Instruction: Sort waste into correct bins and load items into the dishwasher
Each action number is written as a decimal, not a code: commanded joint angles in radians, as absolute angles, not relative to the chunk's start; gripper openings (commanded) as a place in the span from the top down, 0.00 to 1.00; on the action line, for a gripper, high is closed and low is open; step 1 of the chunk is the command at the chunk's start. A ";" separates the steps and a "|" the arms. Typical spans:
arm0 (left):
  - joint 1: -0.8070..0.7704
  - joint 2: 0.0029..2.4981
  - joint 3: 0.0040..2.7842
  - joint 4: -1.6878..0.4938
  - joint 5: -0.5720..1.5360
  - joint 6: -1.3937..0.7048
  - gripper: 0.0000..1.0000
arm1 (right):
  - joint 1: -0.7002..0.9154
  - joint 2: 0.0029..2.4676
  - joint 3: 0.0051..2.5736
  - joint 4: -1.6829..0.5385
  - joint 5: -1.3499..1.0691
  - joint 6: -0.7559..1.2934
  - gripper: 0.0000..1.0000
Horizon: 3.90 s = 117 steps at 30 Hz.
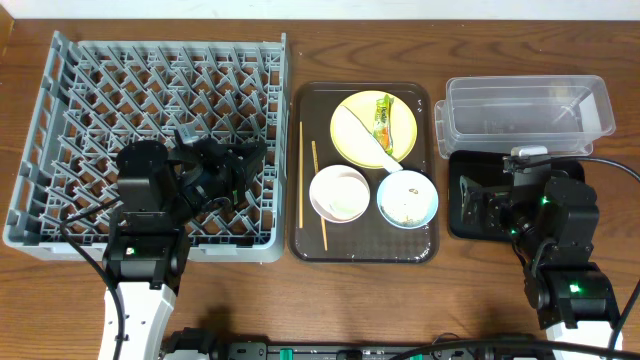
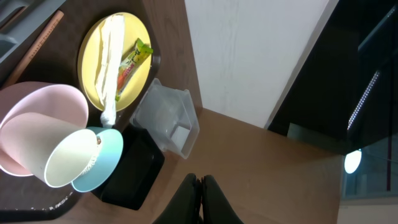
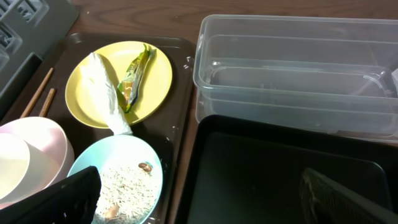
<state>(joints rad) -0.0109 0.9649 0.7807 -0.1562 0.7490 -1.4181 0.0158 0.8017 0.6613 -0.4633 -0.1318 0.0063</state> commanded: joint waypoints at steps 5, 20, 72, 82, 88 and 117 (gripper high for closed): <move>-0.007 0.965 0.802 -0.155 0.748 -1.461 0.93 | 0.007 0.804 0.684 -0.464 -0.139 0.006 0.01; -0.007 0.965 0.802 -0.155 0.748 -1.452 0.93 | 0.007 0.804 0.684 -0.464 -0.138 0.006 0.01; -0.007 0.965 0.802 -0.147 0.823 -1.636 0.93 | 0.007 0.804 0.684 -0.599 -0.139 0.006 0.01; -0.007 0.966 0.802 -0.147 0.807 -1.610 0.93 | 0.007 0.804 0.684 -0.682 -0.139 0.006 0.01; -0.007 0.966 0.802 -0.147 0.782 -1.560 0.93 | 0.007 0.804 0.684 -0.697 -0.139 0.006 0.01; -0.007 0.966 0.803 -0.080 0.744 -1.135 0.93 | 0.007 0.803 0.684 -0.571 -0.134 0.030 0.01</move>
<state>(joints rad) -0.0101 0.9653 0.7807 -0.1043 0.7521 -1.1465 0.0158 0.8032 0.6628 -0.5785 -0.1219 0.0151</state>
